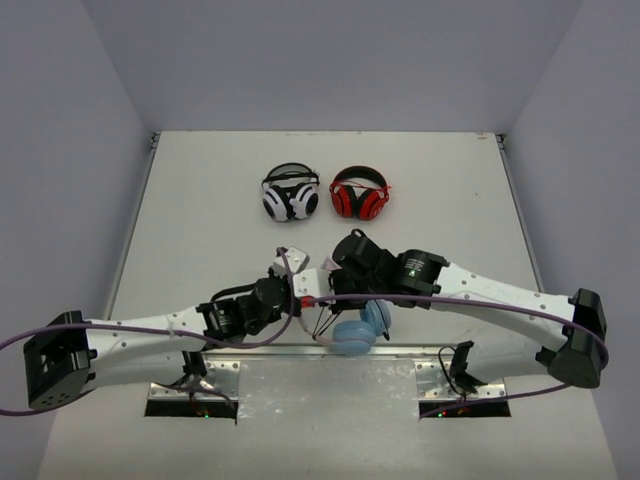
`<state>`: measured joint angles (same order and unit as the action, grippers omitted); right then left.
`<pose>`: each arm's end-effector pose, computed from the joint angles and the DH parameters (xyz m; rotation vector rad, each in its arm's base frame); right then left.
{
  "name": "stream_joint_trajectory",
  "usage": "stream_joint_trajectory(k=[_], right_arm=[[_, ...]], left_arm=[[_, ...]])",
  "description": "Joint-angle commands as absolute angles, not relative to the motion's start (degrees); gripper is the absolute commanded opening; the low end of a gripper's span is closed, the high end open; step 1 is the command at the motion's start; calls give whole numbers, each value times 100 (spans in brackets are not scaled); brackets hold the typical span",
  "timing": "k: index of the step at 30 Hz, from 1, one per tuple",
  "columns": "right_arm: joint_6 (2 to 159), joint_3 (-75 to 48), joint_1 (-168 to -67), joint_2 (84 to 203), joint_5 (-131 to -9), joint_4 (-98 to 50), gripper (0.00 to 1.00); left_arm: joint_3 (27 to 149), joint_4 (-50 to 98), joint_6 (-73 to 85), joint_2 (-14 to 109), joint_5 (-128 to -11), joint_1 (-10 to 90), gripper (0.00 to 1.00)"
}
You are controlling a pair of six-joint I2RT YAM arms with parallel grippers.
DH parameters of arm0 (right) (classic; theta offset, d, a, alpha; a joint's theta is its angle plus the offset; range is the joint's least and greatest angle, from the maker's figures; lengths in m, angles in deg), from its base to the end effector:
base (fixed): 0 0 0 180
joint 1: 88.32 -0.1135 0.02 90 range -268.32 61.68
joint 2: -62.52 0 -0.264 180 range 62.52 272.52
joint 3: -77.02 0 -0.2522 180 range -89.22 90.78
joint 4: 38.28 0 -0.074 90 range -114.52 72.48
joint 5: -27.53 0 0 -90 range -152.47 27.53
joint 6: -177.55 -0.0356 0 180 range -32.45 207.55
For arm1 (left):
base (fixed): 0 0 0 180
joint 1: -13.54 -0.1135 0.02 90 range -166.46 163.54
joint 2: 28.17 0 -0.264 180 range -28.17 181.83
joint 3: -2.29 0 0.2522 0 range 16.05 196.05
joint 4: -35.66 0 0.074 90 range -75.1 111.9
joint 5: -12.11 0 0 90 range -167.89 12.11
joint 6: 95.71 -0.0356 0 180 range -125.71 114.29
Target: Wrap the headphones
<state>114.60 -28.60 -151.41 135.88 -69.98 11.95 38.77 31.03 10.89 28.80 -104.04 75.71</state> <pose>0.1171 0.2411 0.2882 -1.7901 1.7006 0.4380 0.1111 -0.1769 0.2016 0.4940 1.9257 -0.4402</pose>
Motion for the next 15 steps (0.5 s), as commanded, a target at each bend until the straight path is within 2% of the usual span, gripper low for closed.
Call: stream_joint_trajectory(k=[1,5,7,8,13,15], right_arm=[[11646,-2936,-14713,13091,-6641,651,2],[11629,-3164,-14317,12975,-6967,510,3],[11602,-3174,-14290,13063,-6889,554,11],[11602,-3113,-14290,13176,-6915,624,12],[11488,-3094,-14193,13266,-7238,642,12],[11436,-3173,-14123,13169,-7476,537,7]], left_arm=[[4302,2491,835,2711,-9136,7735,1],[4452,2234,958,2580,-9037,7875,0],[4496,2199,1080,2483,-9011,7875,0],[4523,2199,1116,2448,-9037,7884,0],[4865,1558,1178,2334,-9318,7884,0],[4953,1400,1186,2281,-9467,7875,0]])
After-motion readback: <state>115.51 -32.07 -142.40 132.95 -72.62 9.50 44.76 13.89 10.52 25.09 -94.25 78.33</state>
